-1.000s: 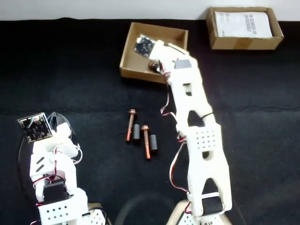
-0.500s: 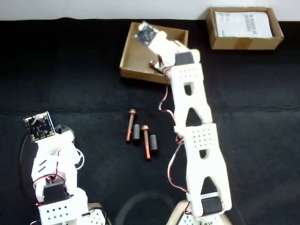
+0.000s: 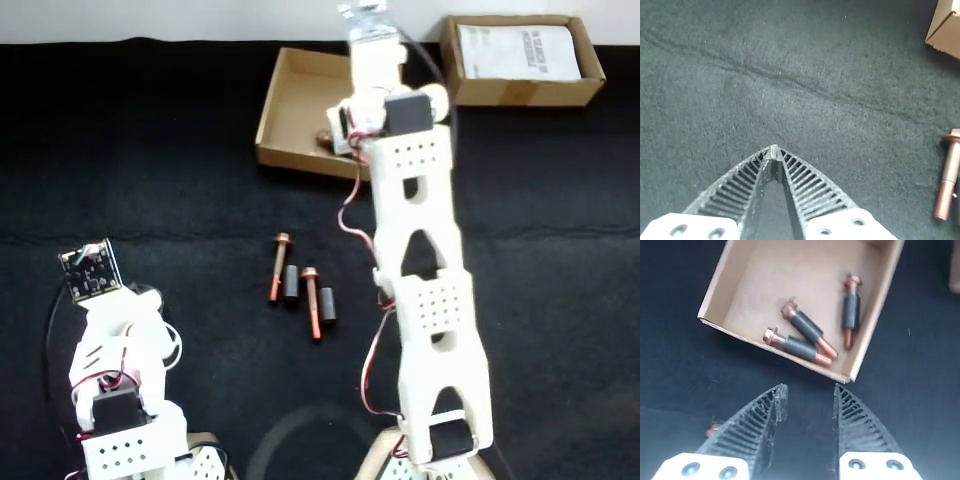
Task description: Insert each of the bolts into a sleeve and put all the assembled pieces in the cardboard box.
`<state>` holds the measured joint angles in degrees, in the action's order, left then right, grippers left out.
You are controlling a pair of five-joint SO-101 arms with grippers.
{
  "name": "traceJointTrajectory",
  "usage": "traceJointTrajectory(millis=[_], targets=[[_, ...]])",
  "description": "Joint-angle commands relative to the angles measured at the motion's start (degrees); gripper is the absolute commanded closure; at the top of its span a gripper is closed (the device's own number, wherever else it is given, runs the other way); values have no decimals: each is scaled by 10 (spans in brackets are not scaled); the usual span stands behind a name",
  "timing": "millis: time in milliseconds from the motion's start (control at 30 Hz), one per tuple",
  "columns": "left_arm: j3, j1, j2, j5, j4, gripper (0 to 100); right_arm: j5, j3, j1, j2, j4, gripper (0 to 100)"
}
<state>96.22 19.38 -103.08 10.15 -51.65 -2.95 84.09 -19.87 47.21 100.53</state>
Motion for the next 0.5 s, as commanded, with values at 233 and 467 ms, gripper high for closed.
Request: traceJointTrajectory(millis=[233,467], targets=[[8,5,-1,-4,-2,991,-33,-558,-67,-454,5,864],[8,5,-1,-4,-2,991,-34,-821,-88,-583,-46,864]])
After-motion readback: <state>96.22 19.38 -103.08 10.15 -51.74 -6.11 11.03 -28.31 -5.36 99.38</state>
